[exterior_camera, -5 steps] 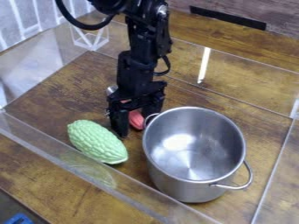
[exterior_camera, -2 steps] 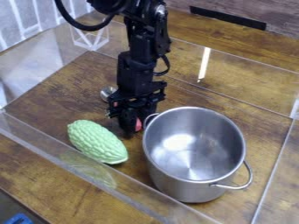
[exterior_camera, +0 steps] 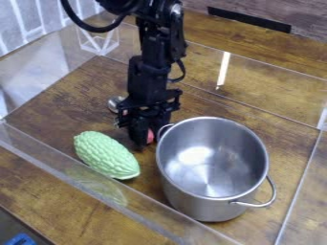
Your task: Move the pink spoon to the left
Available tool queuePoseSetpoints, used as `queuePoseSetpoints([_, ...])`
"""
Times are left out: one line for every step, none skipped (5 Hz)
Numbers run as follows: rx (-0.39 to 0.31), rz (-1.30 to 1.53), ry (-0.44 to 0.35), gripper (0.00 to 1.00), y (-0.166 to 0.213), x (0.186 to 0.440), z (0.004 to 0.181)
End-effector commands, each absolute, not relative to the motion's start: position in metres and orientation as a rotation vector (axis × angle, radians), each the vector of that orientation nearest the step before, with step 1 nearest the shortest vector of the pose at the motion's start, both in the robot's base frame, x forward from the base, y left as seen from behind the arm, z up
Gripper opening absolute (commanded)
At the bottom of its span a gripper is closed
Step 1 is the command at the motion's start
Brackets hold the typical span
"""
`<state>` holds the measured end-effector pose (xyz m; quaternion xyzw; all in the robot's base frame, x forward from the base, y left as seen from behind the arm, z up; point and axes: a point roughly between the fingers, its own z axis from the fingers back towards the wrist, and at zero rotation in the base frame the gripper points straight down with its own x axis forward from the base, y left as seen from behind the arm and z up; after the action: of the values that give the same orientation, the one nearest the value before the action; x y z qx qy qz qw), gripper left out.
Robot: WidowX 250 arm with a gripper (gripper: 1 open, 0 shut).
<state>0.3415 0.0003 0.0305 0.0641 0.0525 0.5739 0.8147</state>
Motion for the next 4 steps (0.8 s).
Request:
queuePoseSetpoints([0.111,1.246,0.073,0.0,0.013,0.351,0.052])
queuePoseSetpoints([0.108,1.236,0.079,0.0,0.014,0.352,0.06])
queuePoseSetpoints([0.096,1.228,0.088,0.0,0.017,0.354,0.07])
queuePoseSetpoints([0.073,1.218,0.096,0.0,0.018,0.358,0.088])
